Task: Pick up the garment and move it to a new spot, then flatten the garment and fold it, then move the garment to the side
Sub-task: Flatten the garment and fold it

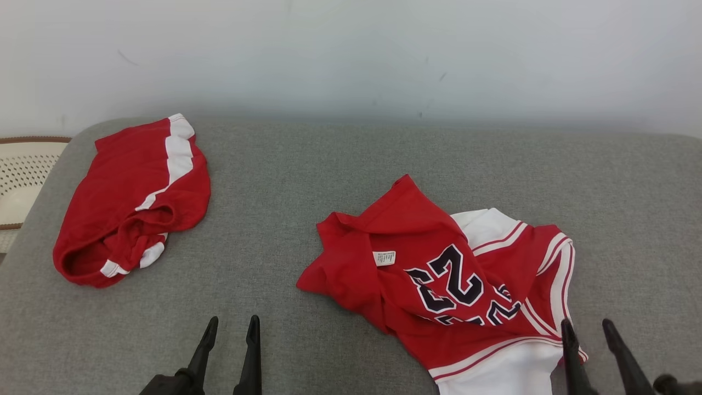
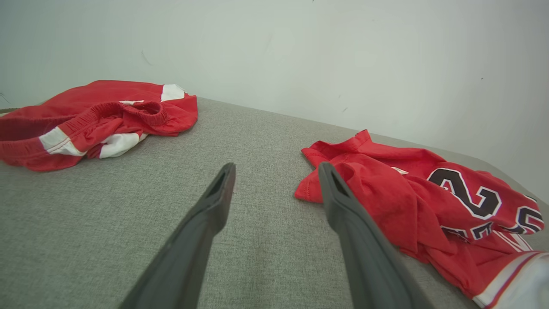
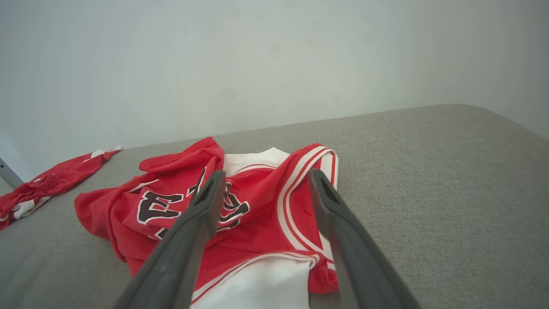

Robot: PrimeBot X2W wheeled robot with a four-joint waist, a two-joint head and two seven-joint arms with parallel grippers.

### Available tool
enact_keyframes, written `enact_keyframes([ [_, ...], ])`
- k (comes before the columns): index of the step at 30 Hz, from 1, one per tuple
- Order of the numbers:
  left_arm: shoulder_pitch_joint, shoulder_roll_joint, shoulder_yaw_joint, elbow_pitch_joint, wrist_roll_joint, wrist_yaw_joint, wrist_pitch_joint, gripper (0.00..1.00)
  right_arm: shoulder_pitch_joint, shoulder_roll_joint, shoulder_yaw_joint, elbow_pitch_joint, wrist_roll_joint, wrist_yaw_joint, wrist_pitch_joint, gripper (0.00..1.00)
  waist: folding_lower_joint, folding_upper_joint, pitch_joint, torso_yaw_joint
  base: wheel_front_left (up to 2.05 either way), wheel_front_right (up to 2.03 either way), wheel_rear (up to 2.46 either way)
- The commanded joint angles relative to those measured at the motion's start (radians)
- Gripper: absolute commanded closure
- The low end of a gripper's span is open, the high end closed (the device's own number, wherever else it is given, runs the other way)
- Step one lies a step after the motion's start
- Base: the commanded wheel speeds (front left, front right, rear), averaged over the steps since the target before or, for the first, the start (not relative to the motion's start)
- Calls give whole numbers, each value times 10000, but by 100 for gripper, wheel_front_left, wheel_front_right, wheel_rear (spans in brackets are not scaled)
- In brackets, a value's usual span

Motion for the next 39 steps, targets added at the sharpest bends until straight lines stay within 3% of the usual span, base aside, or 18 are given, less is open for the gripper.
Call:
enact_keyframes([
  [1, -45, 1, -1, 36, -18, 11, -31, 0, -473, -105, -196, 226, -171, -7, 204, 0, -1, 0, -5, 16, 0, 0, 0],
  [8, -125, 2, 56, 42, 56, -21, -31, 0, -1917, -380, -612, 1510, -209, -7, 772, 0, -1, 0, 34, 85, 0, 0, 0],
  [17, -264, 1, 44, 23, 153, -93, -31, 0, -4668, -955, -891, 4846, -203, -7, 1601, 0, -1, 0, 276, 349, 0, 0, 0],
  [18, -330, 4, 20, 23, 163, -83, -31, 0, -5250, -1037, -887, 5710, -223, -7, 1829, 0, -1, 0, 355, 441, 0, 0, 0],
  [26, -538, 1, -143, 59, 130, -48, -31, 0, -7248, -1332, -1048, 8820, -57, -7, 1793, 0, -1, 0, 629, 904, 0, 0, 0],
  [36, -589, 1, -120, 36, 97, 35, -31, 0, -8488, -1270, -942, 11359, 464, -7, 1893, 0, -1, 0, 783, 1088, 0, 0, 0],
  [37, -590, 1, -120, 36, 95, 38, -31, 0, -8566, -1265, -858, 11498, 514, -7, 1894, 38, -1, 0, 790, 1079, 0, 0, 0],
  [38, -579, 2, -120, 37, 95, 42, -31, 0, -8616, -1232, -736, 11558, 574, -7, 1860, 95, -1, 0, 798, 1065, 0, 0, 0],
  [39, -563, 1, -122, 33, 93, 42, -31, 0, -8668, -1182, -633, 11595, 666, -7, 1765, 100, -1, 0, 804, 1049, 0, 0, 0],
])
